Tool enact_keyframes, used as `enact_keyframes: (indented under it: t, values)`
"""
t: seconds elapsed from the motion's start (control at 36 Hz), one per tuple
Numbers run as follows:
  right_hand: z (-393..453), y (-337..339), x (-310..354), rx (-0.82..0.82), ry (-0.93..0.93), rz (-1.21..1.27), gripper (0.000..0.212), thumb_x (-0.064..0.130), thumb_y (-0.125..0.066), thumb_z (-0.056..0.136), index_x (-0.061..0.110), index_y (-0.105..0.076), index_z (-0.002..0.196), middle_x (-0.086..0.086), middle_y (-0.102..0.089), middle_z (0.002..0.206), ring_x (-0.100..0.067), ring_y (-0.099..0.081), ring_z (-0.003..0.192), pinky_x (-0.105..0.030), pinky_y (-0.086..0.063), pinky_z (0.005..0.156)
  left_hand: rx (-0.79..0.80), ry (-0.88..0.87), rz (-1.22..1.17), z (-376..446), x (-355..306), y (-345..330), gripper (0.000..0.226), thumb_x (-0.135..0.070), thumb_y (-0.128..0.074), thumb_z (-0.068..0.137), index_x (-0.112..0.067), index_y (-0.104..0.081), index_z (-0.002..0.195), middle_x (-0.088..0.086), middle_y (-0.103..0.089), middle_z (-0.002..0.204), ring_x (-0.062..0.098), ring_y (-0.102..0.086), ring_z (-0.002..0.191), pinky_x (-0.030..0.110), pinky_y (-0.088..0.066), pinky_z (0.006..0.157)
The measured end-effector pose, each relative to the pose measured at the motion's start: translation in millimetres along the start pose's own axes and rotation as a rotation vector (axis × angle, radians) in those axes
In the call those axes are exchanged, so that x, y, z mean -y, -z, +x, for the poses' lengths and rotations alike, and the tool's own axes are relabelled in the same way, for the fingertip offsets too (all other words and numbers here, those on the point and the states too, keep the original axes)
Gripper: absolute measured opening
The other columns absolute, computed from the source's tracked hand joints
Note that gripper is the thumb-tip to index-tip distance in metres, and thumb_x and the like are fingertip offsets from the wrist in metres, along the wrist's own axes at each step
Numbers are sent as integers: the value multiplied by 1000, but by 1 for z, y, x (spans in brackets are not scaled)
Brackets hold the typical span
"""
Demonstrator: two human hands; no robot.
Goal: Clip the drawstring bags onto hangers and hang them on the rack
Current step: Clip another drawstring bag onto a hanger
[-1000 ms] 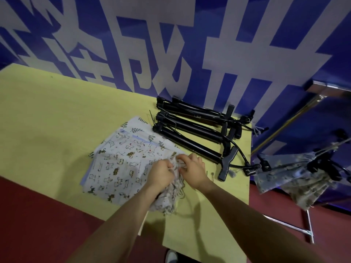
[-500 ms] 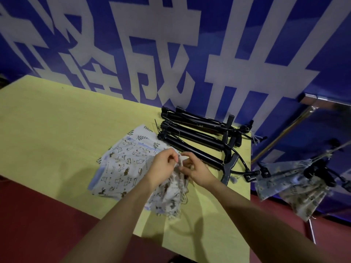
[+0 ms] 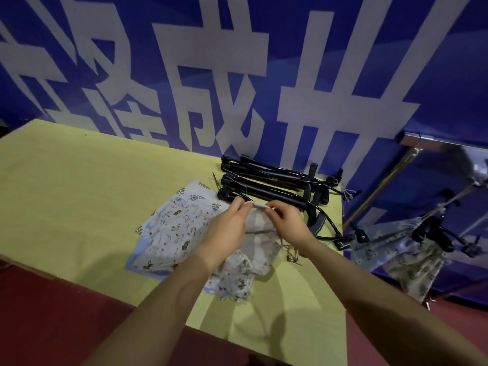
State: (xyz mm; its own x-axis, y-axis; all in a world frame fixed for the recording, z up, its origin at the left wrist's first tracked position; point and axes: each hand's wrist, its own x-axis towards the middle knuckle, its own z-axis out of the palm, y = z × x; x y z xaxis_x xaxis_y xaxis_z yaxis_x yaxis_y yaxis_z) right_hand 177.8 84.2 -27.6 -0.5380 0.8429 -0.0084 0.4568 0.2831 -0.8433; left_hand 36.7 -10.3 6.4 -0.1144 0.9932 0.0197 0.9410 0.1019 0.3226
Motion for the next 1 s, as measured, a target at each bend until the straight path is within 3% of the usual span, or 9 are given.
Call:
enact_keyframes:
  t: [0.11,0.22,0.31,0.42,0.56,0.64,0.75,0.89,1.0]
  values:
    - [-5,13,-17,-119,-117,62,17,20,-49,98,13,-64,100,2,-62,82,-15,-58,73,-33,-47,67,23,130,-14,9,-7,-9,68,-1,-43,91,-15,-12,150,3,-23,149,17,-44,61,25,-30,52]
    - [-19,22,-49,-135,-205,-176,14,16,-51,95,10,-64,96,-4,-64,85,-18,-58,70,-38,-48,66,54,201,59,19,-9,-20,88,-1,-56,86,-13,3,150,0,7,158,21,-53,82,26,-36,55]
    - [-31,21,-71,-58,-238,-341,15,11,-51,90,12,-66,93,-6,-61,99,-24,-61,86,-38,-52,73,95,229,67,24,-12,-27,90,4,-53,85,-14,6,150,-1,13,158,13,-44,63,24,-30,44]
    - [-46,11,-92,72,-176,-608,14,16,-57,87,17,-69,95,-7,-56,108,-27,-50,103,-36,-42,88,171,189,11,23,-19,-39,88,4,-51,84,-16,3,151,-4,13,158,10,-36,52,22,-24,42]
    - [-56,-2,-106,148,-196,-684,23,30,-63,85,24,-63,108,-4,-45,120,-27,-38,114,-39,-28,102,215,142,-77,17,-19,-59,84,3,-48,85,-18,-1,151,-7,10,158,15,-50,62,22,-26,42]
    - [-59,-10,-111,100,-193,-673,20,29,-61,88,22,-64,106,-4,-45,115,-28,-36,113,-38,-26,101,230,148,-132,14,-16,-64,82,3,-47,85,-19,-3,151,-9,8,158,14,-51,61,21,-29,45]
    - [-59,-14,-112,63,-204,-647,18,26,-52,94,17,-65,102,-6,-45,112,-27,-36,109,-35,-25,95,232,125,-188,10,-11,-64,81,4,-46,83,-21,-8,151,-10,1,158,23,-60,96,24,-38,51]
    - [-62,-15,-104,51,-204,-600,16,18,-45,96,13,-59,102,-8,-44,109,-28,-38,104,-35,-25,93,223,90,-214,8,-5,-58,84,6,-47,82,-24,-9,151,-13,0,158,22,-58,75,27,-37,49]
    - [-57,-8,-85,-105,-214,-436,9,11,-42,95,16,-47,90,-5,-49,93,-27,-46,93,-37,-29,90,285,75,-171,14,-1,-49,90,14,-42,80,-25,-3,151,-17,8,157,21,-57,97,29,-39,50]
